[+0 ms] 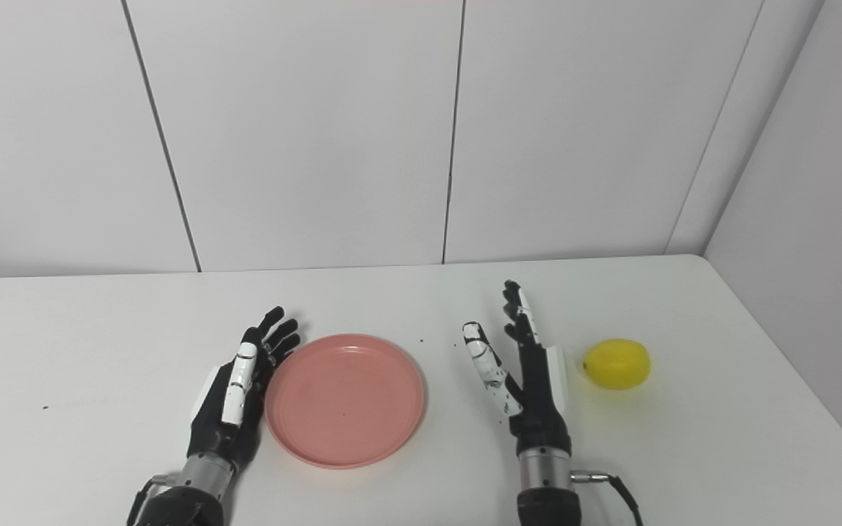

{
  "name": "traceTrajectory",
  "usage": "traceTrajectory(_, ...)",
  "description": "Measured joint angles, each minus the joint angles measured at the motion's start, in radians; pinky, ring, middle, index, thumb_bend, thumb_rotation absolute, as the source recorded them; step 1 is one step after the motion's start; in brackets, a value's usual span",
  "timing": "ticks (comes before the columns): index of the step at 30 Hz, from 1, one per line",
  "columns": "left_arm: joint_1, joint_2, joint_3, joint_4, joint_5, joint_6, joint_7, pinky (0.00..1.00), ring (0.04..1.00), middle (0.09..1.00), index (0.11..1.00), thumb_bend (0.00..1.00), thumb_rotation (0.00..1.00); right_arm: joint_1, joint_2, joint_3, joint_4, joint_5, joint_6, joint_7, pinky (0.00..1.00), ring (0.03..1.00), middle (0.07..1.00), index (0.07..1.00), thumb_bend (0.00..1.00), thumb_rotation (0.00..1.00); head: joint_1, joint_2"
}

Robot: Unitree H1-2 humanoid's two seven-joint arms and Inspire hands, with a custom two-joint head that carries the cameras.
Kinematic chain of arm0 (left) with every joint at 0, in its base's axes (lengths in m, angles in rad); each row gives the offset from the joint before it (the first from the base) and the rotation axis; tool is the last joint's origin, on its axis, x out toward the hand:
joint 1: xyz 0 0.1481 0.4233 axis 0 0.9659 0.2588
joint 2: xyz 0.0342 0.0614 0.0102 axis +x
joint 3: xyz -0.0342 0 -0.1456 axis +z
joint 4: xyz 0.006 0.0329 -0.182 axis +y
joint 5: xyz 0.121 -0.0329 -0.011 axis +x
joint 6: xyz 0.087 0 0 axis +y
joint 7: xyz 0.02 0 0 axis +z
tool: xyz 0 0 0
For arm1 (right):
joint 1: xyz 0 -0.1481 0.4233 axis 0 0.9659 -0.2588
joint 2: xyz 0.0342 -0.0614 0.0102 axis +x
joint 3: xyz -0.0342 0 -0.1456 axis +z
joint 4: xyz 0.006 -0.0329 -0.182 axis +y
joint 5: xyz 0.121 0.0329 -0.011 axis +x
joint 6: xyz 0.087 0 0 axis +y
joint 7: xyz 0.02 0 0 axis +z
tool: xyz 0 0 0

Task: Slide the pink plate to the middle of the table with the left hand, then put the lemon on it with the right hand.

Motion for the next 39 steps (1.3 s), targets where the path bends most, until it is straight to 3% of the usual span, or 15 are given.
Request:
traceTrajectory(7, -0.006, 0.003, 0.0, 0.009, 0.018, -0.008, 0.0, 0.94, 0.938, 0.932, 0.932, 0.64, 1.0, -0.001, -0.022, -0.035, -0.019, -0.18, 0.097, -0.059, 0.85, 0.91, 0.923, 0.925, 0.77, 0.42, -0.024, -0.009)
traceTrajectory(9, -0.006, 0.005, 0.001, 0.008, 0.018, -0.008, 0.0, 0.94, 0.942, 0.938, 0.935, 0.64, 1.0, -0.001, -0.026, -0.039, -0.025, -0.231, 0.129, -0.08, 0.77, 0.879, 0.921, 0.927, 0.8, 0.41, -0.05, -0.014)
traceTrajectory(12, -0.005, 0.009, 0.003, 0.004, 0.018, -0.005, 0.0, 0.94, 0.94, 0.935, 0.932, 0.64, 1.0, -0.001, -0.033, -0.048, -0.039, -0.28, 0.167, -0.09, 0.76, 0.879, 0.929, 0.932, 0.82, 0.37, -0.083, -0.023)
traceTrajectory(26, -0.035, 0.028, 0.029, 0.063, 0.006, -0.043, -0.037, 0.9, 0.909, 0.905, 0.899, 0.69, 1.0, 0.0, -0.07, -0.093, -0.04, -0.344, 0.242, -0.12, 0.79, 0.906, 0.951, 0.957, 0.88, 0.29, -0.161, -0.034)
traceTrajectory(34, -0.047, 0.03, 0.04, 0.089, -0.011, -0.062, -0.054, 0.89, 0.906, 0.899, 0.896, 0.69, 1.0, -0.013, -0.095, -0.105, 0.001, -0.375, 0.299, -0.142, 0.87, 0.935, 0.96, 0.97, 0.89, 0.27, -0.163, -0.034)
traceTrajectory(39, -0.053, 0.03, 0.045, 0.098, -0.012, -0.077, -0.058, 0.89, 0.903, 0.895, 0.888, 0.69, 1.0, -0.021, -0.114, -0.108, 0.041, -0.377, 0.321, -0.155, 0.85, 0.928, 0.961, 0.97, 0.88, 0.24, -0.163, -0.031)
